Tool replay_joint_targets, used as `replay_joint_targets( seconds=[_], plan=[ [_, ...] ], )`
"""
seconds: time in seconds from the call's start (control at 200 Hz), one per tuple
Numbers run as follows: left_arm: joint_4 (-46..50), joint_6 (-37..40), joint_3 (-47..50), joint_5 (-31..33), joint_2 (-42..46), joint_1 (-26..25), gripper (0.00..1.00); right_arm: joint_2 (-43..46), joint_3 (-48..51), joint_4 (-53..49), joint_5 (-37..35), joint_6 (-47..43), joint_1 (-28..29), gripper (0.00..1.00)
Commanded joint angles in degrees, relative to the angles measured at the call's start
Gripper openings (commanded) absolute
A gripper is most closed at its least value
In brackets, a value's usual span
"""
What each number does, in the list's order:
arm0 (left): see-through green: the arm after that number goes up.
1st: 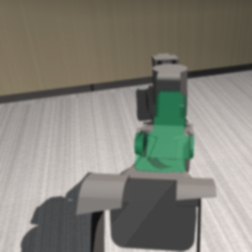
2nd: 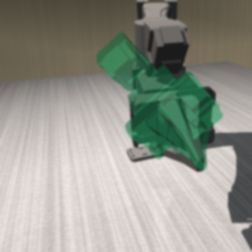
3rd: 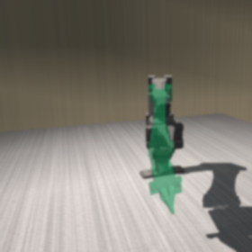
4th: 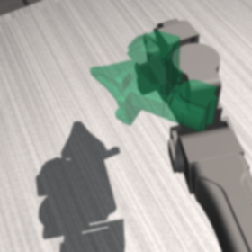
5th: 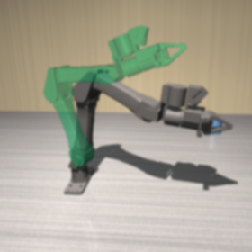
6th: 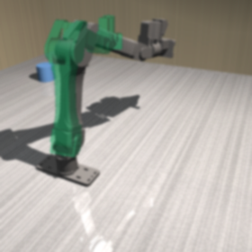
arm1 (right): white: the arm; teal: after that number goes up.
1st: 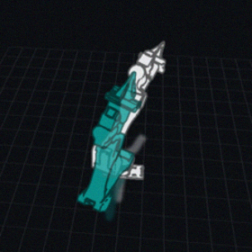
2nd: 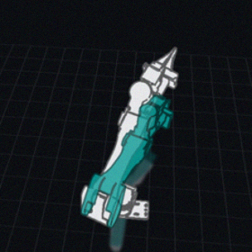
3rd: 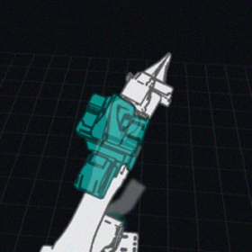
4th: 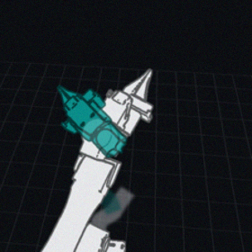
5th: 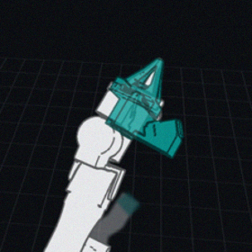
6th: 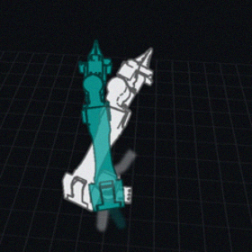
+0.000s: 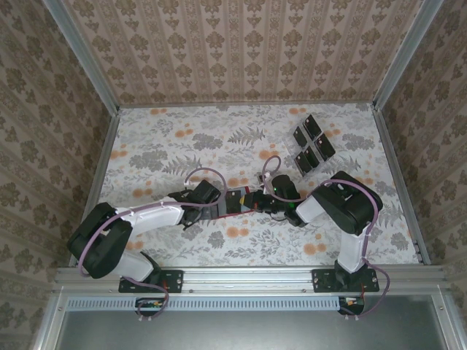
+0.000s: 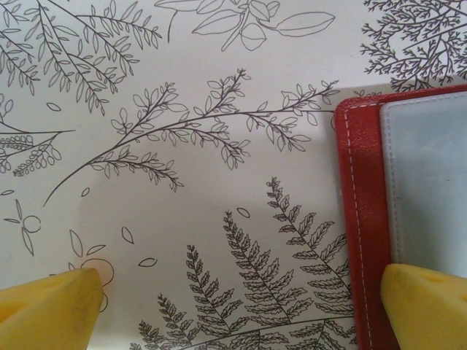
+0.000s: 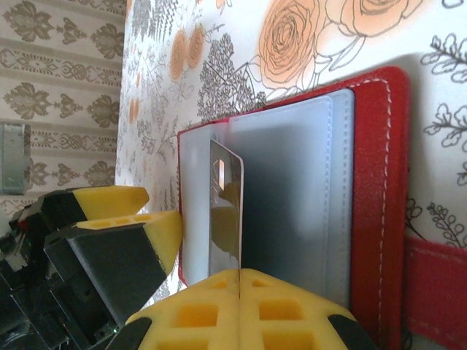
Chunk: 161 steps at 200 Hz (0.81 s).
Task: Put the credit cards into the card holder
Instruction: Insert the credit card into the card slot.
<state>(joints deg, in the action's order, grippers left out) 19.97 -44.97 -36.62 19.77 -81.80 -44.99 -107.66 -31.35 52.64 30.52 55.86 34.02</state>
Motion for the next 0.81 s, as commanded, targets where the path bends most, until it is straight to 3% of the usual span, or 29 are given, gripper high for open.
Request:
replay_joint_targets(
  seconds=[0.0, 0.8],
  plan=[
    [1.30, -0.64, 0.72, 0.84, -1.17, -0.44, 1.00, -1.45, -1.54, -3.85, 2.66, -2.48, 0.43, 0.00],
    [0.24, -0.40, 0.69, 0.32, -1.49, -0.62, 1.00, -3.87, -8.43, -14.95, 4.26, -5.02, 1.74, 0.00]
  ],
)
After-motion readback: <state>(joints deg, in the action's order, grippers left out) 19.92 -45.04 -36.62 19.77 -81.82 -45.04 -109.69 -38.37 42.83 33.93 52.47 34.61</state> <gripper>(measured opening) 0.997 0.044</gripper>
